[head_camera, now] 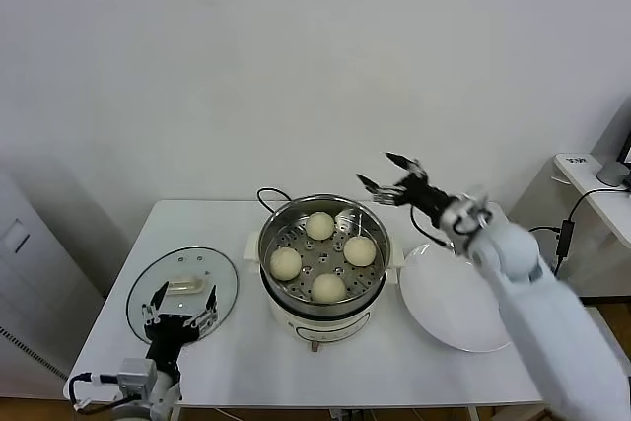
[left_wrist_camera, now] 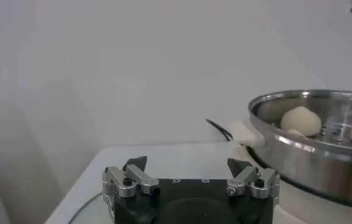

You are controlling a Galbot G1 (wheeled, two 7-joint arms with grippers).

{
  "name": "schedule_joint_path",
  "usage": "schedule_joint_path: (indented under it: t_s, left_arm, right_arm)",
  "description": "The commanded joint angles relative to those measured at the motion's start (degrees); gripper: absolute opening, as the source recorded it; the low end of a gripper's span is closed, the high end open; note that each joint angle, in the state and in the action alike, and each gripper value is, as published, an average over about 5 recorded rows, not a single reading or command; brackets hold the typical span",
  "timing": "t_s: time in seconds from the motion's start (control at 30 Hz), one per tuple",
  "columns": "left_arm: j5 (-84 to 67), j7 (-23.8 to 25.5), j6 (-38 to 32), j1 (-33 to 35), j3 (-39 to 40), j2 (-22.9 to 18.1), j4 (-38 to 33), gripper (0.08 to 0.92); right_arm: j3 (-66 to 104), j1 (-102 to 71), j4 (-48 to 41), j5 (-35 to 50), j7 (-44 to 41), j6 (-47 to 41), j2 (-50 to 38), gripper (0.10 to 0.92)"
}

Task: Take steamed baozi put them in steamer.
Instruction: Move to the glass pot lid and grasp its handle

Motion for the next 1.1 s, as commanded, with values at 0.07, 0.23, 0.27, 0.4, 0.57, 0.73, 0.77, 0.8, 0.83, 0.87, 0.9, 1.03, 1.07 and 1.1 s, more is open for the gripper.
schedule_joint_path:
  t_s: [0.07, 0.23, 0.27, 0.4, 0.57, 0.73, 0.77, 0.8, 0.83, 0.87, 0.9, 1.03, 1.07, 1.1]
  left_arm:
    - [37.6, 0.3, -8.9, -11.6, -6.1, 1.9, 10.4, 0.823]
    - [59.2, -10.0, -13.9, -13.0, -4.4, 9.1, 17.6, 0.823]
    - [63.0, -13.1, -14.3, -12.8, -3.8, 10.9, 19.4, 0.823]
    - [72.9, -16.2, -13.3, -10.7, -1.7, 16.2, 22.7, 0.823]
    - [76.9, -7.8, -13.0, -9.1, -0.7, 19.6, 22.4, 0.823]
    - [74.6, -8.1, -16.9, -13.4, -1.9, 18.9, 28.2, 0.823]
    - [73.2, -10.0, -16.1, -14.0, -1.7, 18.7, 29.5, 0.823]
    - [72.0, -11.6, -15.6, -14.4, -1.6, 18.6, 30.5, 0.823]
    - [70.9, -12.1, -15.4, -14.6, -1.4, 18.5, 31.1, 0.823]
    - [69.8, -12.0, -15.2, -14.6, -1.2, 18.4, 31.4, 0.823]
    - [68.7, -11.0, -15.2, -14.3, -1.0, 18.4, 31.1, 0.823]
    - [65.3, -7.5, -14.4, -12.4, -0.1, 17.7, 28.3, 0.823]
    - [64.7, -7.1, -14.1, -12.1, 0.2, 17.4, 27.8, 0.823]
    - [64.0, -6.9, -13.8, -11.9, 0.6, 17.1, 27.4, 0.823]
  right_arm:
    - [19.1, -26.6, 2.0, 2.5, 7.2, 10.6, 14.2, 0.823]
    - [18.5, -27.8, 1.1, 3.3, 6.6, 11.6, 13.0, 0.823]
    - [18.4, -27.5, 0.7, 3.5, 6.6, 11.7, 12.6, 0.823]
    - [17.9, -26.9, -0.7, 4.1, 6.0, 12.0, 11.5, 0.823]
    - [17.9, -26.8, -1.5, 4.0, 5.6, 12.1, 10.9, 0.823]
    - [17.9, -26.2, -2.2, 3.6, 5.1, 12.1, 11.3, 0.823]
    - [17.9, -26.2, -2.4, 3.5, 5.1, 12.1, 11.4, 0.823]
    - [17.9, -26.1, -2.5, 3.4, 5.1, 12.1, 11.5, 0.823]
    - [17.9, -26.1, -2.7, 3.3, 5.1, 12.1, 11.6, 0.823]
    - [17.9, -26.1, -2.8, 3.2, 5.0, 12.1, 11.7, 0.823]
    - [17.9, -26.2, -2.8, 3.1, 5.0, 12.1, 11.8, 0.823]
    - [18.4, -26.4, -3.1, 3.0, 4.9, 12.1, 12.5, 0.823]
    - [18.5, -26.4, -3.2, 3.0, 4.9, 12.1, 12.6, 0.823]
    - [18.5, -26.4, -3.3, 3.0, 4.9, 12.1, 12.8, 0.823]
